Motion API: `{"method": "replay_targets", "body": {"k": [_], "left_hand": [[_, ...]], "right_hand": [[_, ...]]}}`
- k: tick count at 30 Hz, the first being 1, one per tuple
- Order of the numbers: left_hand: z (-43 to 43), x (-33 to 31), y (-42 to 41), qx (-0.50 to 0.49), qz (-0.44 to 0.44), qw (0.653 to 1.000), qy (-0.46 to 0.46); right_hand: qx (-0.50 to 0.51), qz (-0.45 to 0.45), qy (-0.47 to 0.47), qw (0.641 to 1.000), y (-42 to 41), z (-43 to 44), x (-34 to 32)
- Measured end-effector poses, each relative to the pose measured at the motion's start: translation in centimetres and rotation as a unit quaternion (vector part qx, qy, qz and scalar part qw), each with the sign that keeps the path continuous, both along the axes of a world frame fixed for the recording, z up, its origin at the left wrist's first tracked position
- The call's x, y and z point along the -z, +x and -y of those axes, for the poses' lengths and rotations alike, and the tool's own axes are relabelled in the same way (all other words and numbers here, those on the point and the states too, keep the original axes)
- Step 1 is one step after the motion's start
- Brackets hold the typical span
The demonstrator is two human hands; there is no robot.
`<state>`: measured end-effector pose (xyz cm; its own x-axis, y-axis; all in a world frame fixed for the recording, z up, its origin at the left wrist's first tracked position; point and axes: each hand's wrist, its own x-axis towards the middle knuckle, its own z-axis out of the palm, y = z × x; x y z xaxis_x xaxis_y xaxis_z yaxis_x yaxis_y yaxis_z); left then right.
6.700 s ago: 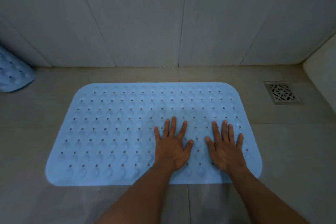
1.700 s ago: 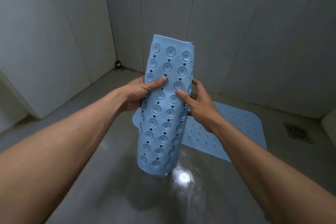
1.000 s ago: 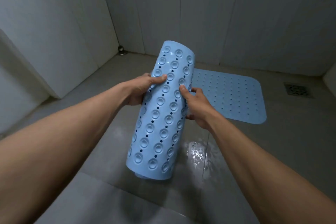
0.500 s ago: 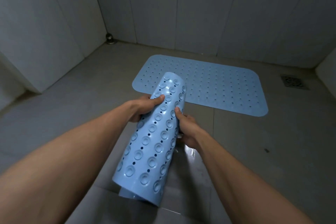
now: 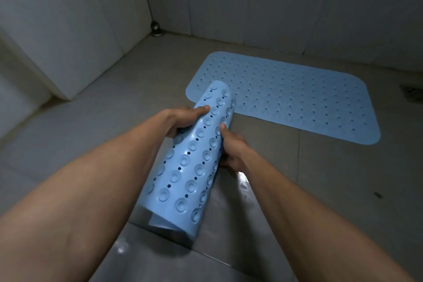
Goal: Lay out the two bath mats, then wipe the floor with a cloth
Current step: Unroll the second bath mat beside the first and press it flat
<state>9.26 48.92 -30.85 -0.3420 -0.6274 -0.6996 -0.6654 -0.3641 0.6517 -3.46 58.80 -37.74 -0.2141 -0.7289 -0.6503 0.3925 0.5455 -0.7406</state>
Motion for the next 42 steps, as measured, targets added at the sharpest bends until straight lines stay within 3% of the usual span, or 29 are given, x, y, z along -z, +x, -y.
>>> {"method": "replay_targets", "body": {"k": [3, 5, 7, 14, 20, 30, 33, 36, 40, 42], "left_hand": [[-0.2, 0.8, -0.6, 0.009, 0.017, 1.000, -0.007], [-0.3, 0.7, -0.9, 0.010, 0.030, 0.999, -0.015], [-0.7, 0.8, -1.1, 0.004, 0.039, 0.999, -0.033], [-2.0, 2.5, -1.2, -0.029, -0.023, 0.998, -0.054], [-5.4, 2.7, -2.2, -0.027, 0.041, 0.996, -0.080], [-8.7, 3.9, -3.7, -0.096, -0.074, 0.986, -0.114], [-9.6, 3.7, -3.9, -0.133, -0.115, 0.979, -0.107], [-9.8, 4.2, -3.7, -0.112, -0.077, 0.981, -0.140], [-10.7, 5.5, -3.0, -0.002, 0.024, 0.969, -0.247], [-11.5, 6.3, -3.0, 0.052, 0.046, 0.964, -0.258]], "right_hand": [[-0.009, -0.176, 0.000, 0.984, -1.4, -0.3, 0.3], [-0.039, -0.345, -0.013, 0.938, -2.8, -0.3, -0.3], [-0.072, -0.397, -0.044, 0.914, -3.7, -0.4, -1.7], [-0.166, -0.414, -0.066, 0.892, -4.6, -2.9, -2.6], [-0.201, -0.466, -0.037, 0.861, -4.7, -5.5, -3.0], [-0.233, -0.510, -0.006, 0.828, -5.6, -9.4, -5.2], [-0.220, -0.504, 0.024, 0.835, -5.3, -10.2, -4.9], [-0.233, -0.516, 0.031, 0.824, -5.3, -11.0, -4.3], [-0.237, -0.517, 0.028, 0.822, -5.8, -12.0, -4.2], [-0.238, -0.514, 0.019, 0.824, -5.9, -12.5, -4.5]]}}
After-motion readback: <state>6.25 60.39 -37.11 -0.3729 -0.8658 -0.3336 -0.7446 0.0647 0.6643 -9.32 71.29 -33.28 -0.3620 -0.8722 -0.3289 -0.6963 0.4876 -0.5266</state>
